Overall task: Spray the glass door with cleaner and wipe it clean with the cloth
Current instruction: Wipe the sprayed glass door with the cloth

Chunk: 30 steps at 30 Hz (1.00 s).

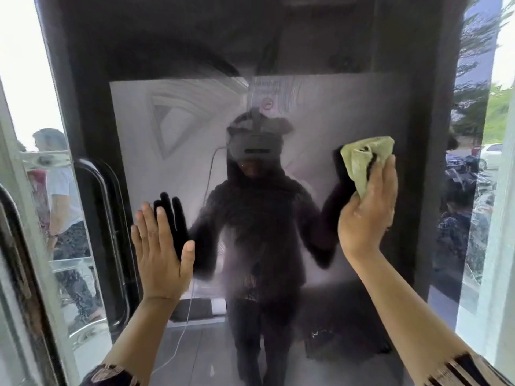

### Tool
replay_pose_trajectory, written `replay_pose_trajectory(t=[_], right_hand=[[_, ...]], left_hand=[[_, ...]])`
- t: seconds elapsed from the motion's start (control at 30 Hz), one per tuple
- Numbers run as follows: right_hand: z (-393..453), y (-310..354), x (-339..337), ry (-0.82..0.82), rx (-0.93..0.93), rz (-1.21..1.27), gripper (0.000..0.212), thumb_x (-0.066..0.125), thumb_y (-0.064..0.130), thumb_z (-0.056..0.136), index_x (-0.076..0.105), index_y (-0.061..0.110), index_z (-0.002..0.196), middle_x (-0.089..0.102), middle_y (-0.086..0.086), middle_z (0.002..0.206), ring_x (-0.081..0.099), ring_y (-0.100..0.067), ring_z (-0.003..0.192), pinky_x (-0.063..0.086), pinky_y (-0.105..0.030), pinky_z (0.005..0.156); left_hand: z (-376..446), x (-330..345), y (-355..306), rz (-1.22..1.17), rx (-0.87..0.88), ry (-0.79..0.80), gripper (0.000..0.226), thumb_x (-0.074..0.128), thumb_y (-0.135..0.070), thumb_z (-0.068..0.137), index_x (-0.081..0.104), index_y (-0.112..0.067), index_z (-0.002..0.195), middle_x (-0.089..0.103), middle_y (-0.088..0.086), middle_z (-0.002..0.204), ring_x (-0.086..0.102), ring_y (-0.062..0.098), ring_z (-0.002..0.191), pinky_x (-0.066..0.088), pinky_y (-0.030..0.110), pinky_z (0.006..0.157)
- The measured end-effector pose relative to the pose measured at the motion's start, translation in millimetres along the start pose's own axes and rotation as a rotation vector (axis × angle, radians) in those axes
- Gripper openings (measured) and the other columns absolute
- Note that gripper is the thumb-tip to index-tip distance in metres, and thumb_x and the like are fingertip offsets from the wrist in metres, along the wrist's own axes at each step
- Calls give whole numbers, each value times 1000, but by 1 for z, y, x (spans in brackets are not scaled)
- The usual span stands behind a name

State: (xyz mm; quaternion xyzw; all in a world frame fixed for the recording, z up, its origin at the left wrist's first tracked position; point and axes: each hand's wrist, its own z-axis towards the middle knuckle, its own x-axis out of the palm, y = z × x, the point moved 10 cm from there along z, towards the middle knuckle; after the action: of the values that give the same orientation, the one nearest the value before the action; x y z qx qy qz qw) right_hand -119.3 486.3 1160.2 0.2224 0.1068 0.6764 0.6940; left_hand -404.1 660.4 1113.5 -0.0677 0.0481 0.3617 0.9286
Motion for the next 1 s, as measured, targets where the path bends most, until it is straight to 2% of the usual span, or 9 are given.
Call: replay_pose_trajectory(t=[0.1,0.23,0.4,0.5,0.57,0.67,0.77,0.9,1.0], right_hand=[[9,38,19,64,-108,-1,52,43,-14,83,37,-4,133,32,-29,141,30,-46,130,23,-47,108],[-10,74,35,209,-387,10,54,56,-16,74,49,-3,126,43,-29,133,41,-48,122,35,-55,98],[-87,87,41,404,-862,-98,46,39,-4,80,59,10,119,56,-14,127,55,-36,114,49,-40,87],[-120,64,32,517,-1120,-179,49,41,0,83,57,22,124,54,-3,131,54,-24,117,49,-34,90],[-108,51,25,494,-1196,-235,46,43,5,86,50,25,127,54,-1,131,55,-22,116,46,-33,93],[-47,37,13,362,-1058,-282,39,38,5,88,45,17,125,58,-8,125,59,-30,110,40,-37,92],[30,14,-7,239,-730,-273,48,45,-9,77,53,4,123,55,-21,125,57,-42,107,39,-44,90],[97,-19,-19,203,-342,-182,63,52,-22,72,42,-4,131,40,-26,138,38,-46,125,35,-59,100],[127,-32,-24,78,-130,-116,61,47,-16,79,33,-1,137,32,-24,143,28,-43,132,25,-57,107]], left_hand=[[30,-10,-3,-25,14,-46,69,17,-47,96,14,9,137,12,35,141,4,34,134,-6,33,114],[53,-15,-4,-26,17,-54,69,17,-47,95,13,6,139,10,33,143,2,33,135,-6,34,114],[54,-14,-18,-55,-36,-8,72,14,-49,95,10,9,139,4,26,145,-2,26,136,-9,32,113],[55,-12,-35,-80,0,28,72,14,-51,94,7,5,138,1,19,145,-5,22,136,-9,31,113],[62,-14,-43,-84,19,40,70,14,-52,94,5,2,138,2,17,145,-5,21,137,-9,31,113],[78,-18,-51,-78,34,37,65,24,-43,92,6,0,138,3,16,145,-2,23,137,-7,34,112],[91,-21,-57,-71,35,41,65,26,-37,88,5,-2,138,1,15,147,-5,21,137,-9,32,112],[107,-22,-62,-60,37,44,65,24,-40,89,4,-4,139,-1,12,148,-6,20,138,-11,30,112],[124,-23,-61,-51,55,26,65,23,-41,90,2,-6,140,-1,10,149,-8,17,138,-11,27,112]])
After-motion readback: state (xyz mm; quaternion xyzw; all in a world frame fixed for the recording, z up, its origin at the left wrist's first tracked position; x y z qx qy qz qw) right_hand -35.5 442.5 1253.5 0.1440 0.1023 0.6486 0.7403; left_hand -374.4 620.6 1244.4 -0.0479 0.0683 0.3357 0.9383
